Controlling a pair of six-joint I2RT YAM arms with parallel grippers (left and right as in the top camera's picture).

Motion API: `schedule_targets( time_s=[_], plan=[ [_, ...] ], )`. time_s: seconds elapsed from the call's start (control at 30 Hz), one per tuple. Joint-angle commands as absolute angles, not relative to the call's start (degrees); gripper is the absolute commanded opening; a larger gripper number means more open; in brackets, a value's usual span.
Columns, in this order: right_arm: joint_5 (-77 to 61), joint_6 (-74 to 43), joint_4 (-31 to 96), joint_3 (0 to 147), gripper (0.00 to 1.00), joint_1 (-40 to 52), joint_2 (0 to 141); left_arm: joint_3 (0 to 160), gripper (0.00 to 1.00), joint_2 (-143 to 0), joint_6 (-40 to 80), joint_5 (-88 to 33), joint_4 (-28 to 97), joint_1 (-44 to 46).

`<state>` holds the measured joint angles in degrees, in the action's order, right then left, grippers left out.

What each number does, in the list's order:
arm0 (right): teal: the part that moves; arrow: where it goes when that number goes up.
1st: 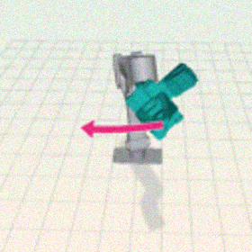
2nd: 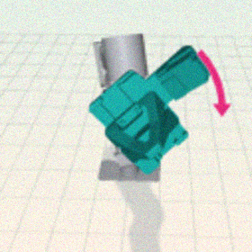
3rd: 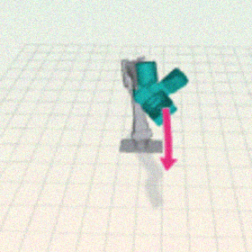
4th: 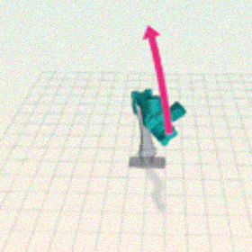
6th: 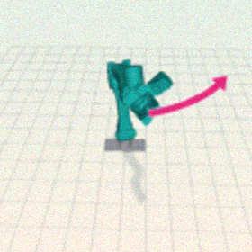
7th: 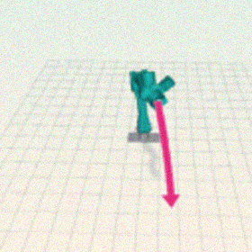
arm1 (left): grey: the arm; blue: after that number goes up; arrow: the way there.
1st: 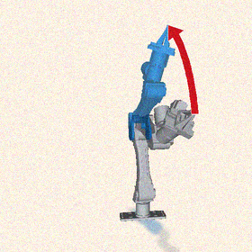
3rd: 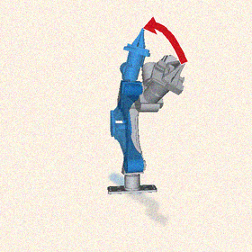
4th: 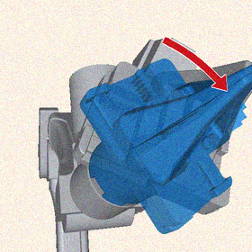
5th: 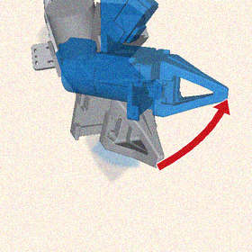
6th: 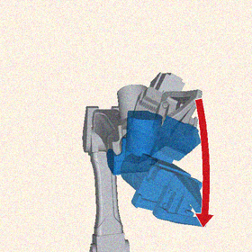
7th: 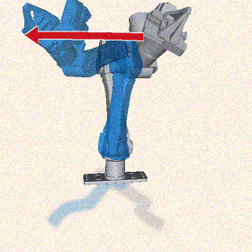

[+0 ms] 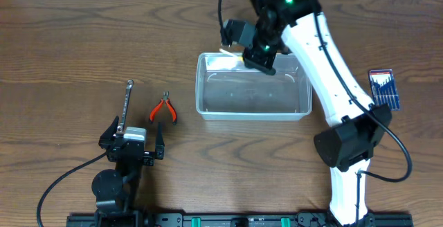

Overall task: Pack container
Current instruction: 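Lift the screwdriver and carry it over the clear container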

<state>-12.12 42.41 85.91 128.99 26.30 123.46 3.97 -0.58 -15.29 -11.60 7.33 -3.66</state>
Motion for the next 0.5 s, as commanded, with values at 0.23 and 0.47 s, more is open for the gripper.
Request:
schedule_targets(
  time_s=[0.23,0.47],
  plan=[
    [-9.37,44.01,76.93,117.3,0.08,26.65,122.17,2.31,0.98,-0.23,-15.81,-11.31,7.79,-3.9],
    [-8.8,43.99,73.8,111.44,0.06,26.65,122.19,2.31,0.98,-0.23,-15.81,-11.31,7.79,-3.9]
  ],
)
